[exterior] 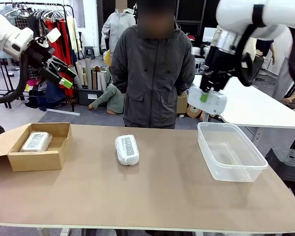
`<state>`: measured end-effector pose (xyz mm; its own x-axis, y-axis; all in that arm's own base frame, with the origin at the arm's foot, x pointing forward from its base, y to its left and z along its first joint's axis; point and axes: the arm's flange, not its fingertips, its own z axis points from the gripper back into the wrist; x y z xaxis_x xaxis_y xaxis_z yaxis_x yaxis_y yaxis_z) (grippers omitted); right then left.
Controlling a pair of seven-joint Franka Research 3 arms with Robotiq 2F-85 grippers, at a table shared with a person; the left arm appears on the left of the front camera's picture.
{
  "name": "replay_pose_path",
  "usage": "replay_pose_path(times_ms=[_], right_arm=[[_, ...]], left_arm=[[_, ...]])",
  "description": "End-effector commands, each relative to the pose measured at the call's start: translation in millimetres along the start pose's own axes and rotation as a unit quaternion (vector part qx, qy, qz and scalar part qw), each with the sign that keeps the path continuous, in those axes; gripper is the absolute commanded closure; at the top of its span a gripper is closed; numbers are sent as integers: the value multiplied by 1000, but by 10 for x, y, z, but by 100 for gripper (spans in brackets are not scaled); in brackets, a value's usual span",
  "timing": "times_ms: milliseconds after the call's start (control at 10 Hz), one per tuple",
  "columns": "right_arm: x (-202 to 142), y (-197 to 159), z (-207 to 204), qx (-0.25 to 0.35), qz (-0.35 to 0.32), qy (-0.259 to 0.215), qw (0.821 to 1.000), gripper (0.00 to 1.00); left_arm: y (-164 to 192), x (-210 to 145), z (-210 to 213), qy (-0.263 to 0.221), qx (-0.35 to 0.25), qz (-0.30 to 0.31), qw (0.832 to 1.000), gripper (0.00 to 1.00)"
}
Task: Separate and place wrapped and unwrapped clocks.
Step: If the picked Digital clock is wrapped, place it in the Package Box ; if not, place it in the Organizing box.
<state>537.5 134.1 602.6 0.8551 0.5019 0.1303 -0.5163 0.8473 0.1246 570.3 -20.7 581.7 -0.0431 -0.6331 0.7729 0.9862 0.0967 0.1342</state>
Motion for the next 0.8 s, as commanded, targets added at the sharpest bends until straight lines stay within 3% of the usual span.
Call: replay_pose_path(times_ms=[0,100,300,400,700], right_arm=[[-403,-135,-202,-12,-48,8,999,100],[-515,-279,-276,-28,-73,20,997,100],[-631,-665,-463,-55,-156,-23,986,100],[-594,-874,-531,-55,-253,-66,964,100],[-462,-1157,-604,-75,-337,-124,930,100]], left_arm=[[-8,2,7,0,1,0,1000,0],[-8,2,7,0,1,0,1000,0],[-8,2,7,0,1,0,1000,0],[-8,2,7,0,1,0,1000,0],[-8,2,7,0,1,0,1000,0]])
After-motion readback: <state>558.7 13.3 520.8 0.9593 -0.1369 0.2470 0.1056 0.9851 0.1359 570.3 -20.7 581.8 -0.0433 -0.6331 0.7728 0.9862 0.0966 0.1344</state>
